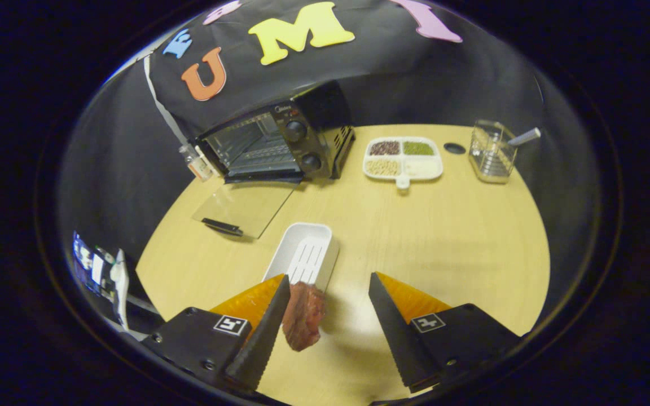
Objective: Open the toaster oven, put the food inside, and close the toaster oven door.
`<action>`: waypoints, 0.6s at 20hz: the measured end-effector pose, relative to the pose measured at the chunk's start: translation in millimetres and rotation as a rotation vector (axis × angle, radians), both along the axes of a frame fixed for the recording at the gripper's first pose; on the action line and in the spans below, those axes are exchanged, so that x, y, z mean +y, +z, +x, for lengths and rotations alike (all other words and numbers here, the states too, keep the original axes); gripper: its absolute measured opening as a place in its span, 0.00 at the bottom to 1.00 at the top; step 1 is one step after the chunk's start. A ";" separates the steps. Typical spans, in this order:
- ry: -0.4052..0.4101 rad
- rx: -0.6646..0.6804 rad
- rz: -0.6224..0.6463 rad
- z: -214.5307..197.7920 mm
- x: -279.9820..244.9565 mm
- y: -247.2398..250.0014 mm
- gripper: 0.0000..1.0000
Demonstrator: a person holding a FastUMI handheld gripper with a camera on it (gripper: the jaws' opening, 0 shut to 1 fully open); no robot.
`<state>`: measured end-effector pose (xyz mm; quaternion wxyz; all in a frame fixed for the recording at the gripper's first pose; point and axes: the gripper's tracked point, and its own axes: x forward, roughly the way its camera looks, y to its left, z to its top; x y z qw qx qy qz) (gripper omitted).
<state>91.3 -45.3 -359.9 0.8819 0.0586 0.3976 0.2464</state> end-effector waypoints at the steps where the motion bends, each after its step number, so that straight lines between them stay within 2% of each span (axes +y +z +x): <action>1: 0.006 0.040 0.035 -4.9 1.3 -6.5 0.88; 3: 0.003 0.124 0.104 -13.0 3.1 -15.8 0.77; 6: -0.011 0.232 0.257 -16.5 17.3 -14.9 0.49; 8: -0.004 0.290 0.301 -18.5 22.0 -16.3 0.29; 12: 0.000 0.323 0.322 -14.5 17.6 -9.5 0.17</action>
